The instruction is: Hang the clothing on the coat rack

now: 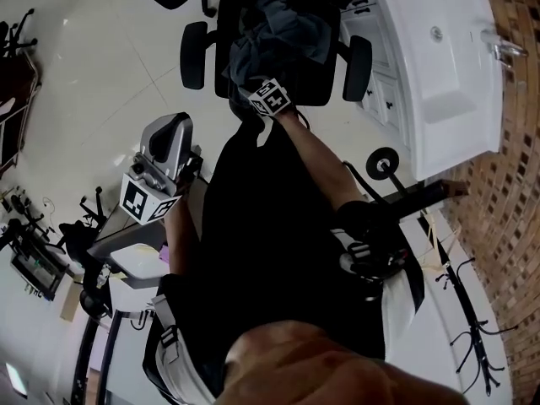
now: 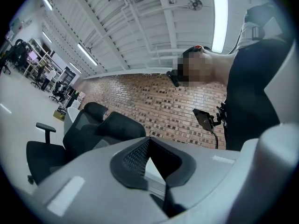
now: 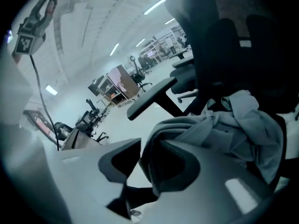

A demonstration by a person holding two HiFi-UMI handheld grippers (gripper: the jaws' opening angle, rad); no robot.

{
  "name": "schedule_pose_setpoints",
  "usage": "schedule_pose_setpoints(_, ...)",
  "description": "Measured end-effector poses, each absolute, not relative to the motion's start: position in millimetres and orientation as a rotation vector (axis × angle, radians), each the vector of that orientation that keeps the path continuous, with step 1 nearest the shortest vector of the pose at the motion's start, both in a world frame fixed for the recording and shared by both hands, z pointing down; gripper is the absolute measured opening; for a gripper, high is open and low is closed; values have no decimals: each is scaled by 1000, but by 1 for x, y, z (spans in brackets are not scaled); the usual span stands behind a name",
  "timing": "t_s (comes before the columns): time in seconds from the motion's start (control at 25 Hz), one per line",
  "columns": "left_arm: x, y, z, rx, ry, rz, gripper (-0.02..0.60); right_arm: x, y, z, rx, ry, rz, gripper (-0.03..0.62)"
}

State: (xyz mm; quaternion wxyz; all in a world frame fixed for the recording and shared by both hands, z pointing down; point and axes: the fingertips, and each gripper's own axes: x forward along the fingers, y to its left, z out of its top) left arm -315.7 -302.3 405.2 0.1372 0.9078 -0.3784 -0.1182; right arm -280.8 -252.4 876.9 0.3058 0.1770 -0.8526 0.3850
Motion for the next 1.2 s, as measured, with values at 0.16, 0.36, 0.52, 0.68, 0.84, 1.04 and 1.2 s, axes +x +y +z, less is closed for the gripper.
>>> schedule_pose_setpoints(0.16,-311,-308,414,2610,-1090,-317,2,-249,-256,906,562,-2139,1182,342)
schedule_pose_setpoints(0.36,-304,-313,433,2567,-1085,-258,2,-133,-312,935,901,-1996,1000,341)
schedule_pose_setpoints(0.52,-295,-312,456,2530,-1078,-173,2,-54,-378,980,991,-1791,701,342)
schedule_pose_setpoints(0.68,-288,-305,473,2505,-1068,-100,2,-62,-406,1018,792,-1743,488,341)
schedule_pose_setpoints(0.84,-283,-302,478,2498,-1055,-105,2,-71,-416,1012,804,-1758,498,18)
schedule_pose_setpoints(1.04,-283,-299,469,2504,-1053,-165,2,-79,-436,890,1227,-2111,798,17)
schedule_pose_setpoints(1.2,-286,-298,464,2507,-1050,-214,2,-117,-443,719,1317,-2537,648,17)
